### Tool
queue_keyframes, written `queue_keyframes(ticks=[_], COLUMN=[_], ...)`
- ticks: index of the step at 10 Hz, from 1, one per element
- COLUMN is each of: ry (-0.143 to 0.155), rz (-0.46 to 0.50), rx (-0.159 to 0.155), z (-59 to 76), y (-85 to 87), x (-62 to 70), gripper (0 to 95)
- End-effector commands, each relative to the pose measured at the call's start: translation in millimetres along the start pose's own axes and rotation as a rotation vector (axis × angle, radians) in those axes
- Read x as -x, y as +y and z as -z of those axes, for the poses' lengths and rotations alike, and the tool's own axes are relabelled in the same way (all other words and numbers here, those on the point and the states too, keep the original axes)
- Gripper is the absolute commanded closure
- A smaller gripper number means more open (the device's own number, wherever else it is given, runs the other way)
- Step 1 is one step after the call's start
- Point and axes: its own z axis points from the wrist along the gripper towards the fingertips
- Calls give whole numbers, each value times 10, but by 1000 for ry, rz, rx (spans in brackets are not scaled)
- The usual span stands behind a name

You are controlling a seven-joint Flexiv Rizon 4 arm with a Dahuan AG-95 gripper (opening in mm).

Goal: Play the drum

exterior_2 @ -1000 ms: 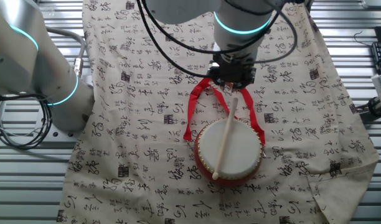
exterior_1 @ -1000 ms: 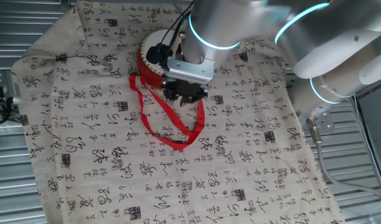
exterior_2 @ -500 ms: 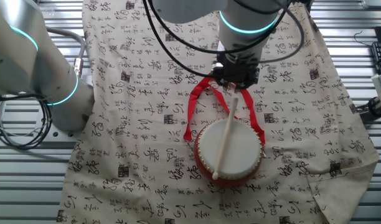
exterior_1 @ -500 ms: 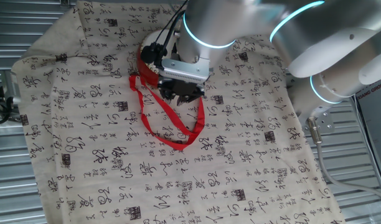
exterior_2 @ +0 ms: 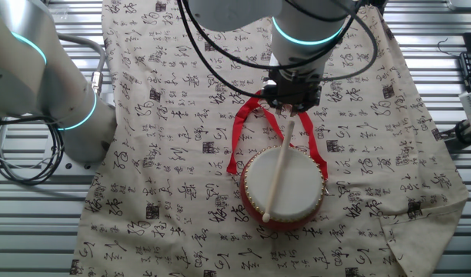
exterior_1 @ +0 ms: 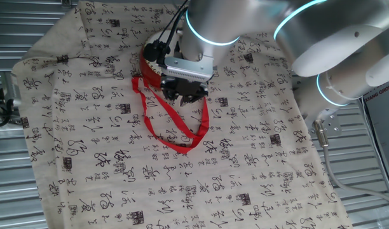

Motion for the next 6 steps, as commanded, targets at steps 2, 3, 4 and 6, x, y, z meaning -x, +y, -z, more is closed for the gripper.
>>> queue_keyframes(ticks=[2,3,4,6], ry=[0,1,0,-2], rz=[5,6,6,8], rx=[0,0,0,1], z=[10,12,15,18], y=[8,8,9,10], x=[-24,-28,-38,-59], gripper=[760,760,760,760])
